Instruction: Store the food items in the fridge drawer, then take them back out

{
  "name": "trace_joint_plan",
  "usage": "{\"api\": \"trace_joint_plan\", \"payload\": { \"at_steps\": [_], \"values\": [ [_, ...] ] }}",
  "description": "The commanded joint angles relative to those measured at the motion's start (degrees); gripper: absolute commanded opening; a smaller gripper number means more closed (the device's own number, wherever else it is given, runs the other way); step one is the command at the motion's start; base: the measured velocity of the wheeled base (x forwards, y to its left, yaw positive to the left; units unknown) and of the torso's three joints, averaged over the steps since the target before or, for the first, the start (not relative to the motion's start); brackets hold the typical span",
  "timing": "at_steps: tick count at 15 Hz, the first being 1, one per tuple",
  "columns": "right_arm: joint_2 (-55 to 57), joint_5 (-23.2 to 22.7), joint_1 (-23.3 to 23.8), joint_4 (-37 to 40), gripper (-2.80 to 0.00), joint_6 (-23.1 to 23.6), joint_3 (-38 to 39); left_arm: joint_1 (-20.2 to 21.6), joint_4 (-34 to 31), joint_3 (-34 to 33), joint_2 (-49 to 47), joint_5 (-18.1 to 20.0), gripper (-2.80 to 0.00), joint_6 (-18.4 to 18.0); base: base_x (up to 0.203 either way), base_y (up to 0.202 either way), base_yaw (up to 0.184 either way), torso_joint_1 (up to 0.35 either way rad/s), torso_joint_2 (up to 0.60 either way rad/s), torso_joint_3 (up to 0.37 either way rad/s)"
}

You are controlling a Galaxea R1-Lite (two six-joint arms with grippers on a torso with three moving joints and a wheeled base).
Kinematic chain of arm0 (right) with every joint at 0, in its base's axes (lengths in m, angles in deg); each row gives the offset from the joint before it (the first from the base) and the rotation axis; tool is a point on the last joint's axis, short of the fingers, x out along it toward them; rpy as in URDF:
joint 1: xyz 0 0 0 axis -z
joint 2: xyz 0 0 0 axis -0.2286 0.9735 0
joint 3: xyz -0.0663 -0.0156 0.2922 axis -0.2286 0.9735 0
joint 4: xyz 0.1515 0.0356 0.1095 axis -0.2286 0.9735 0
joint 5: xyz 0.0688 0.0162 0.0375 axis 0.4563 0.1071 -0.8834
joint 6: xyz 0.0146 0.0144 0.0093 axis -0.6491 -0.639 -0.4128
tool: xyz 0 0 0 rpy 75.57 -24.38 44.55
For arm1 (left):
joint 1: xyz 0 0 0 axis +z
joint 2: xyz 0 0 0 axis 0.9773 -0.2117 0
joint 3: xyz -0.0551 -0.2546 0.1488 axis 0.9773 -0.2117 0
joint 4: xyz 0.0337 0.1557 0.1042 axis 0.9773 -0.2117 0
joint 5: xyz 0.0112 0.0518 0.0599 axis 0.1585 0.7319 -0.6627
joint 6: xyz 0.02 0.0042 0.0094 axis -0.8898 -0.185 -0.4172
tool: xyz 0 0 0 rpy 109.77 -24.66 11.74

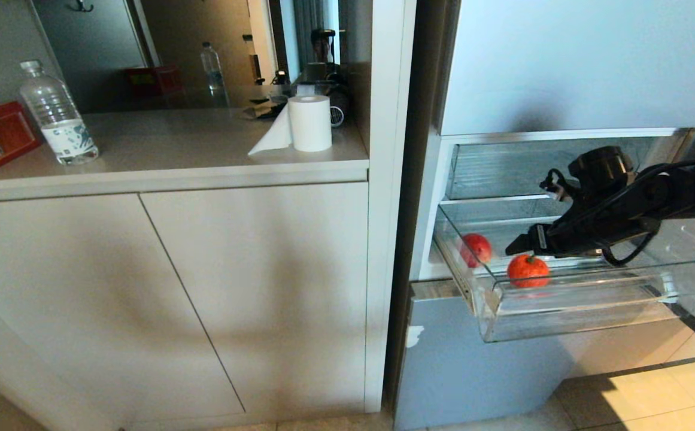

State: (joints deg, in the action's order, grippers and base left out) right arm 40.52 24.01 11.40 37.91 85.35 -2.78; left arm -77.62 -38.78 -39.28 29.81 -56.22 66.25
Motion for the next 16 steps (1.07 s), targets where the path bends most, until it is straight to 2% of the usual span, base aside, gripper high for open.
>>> {"api": "trace_joint_plan", "payload": {
  "at_steps": [1, 9, 15, 16],
  "values": [
    [-2.5, 0.0, 0.1, 1.3, 0.0, 0.0, 1.5, 0.0, 0.0, 0.0, 0.0, 0.0, -2.8, 0.0, 0.0, 0.0, 0.0, 0.0, 0.0, 0.0],
    [-10.1, 0.0, 0.1, 2.1, 0.0, 0.9, 11.2, 0.0, 0.0, 0.0, 0.0, 0.0, -2.8, 0.0, 0.0, 0.0, 0.0, 0.0, 0.0, 0.0],
    [-11.2, 0.0, 0.5, 2.0, 0.0, 1.7, 14.9, 0.0, 0.0, 0.0, 0.0, 0.0, -2.8, 0.0, 0.0, 0.0, 0.0, 0.0, 0.0, 0.0],
    [-11.7, 0.0, 0.5, 1.9, -2.8, 1.9, 15.7, 0.0, 0.0, 0.0, 0.0, 0.0, -2.8, 0.0, 0.0, 0.0, 0.0, 0.0, 0.0, 0.0]
  ]
}}
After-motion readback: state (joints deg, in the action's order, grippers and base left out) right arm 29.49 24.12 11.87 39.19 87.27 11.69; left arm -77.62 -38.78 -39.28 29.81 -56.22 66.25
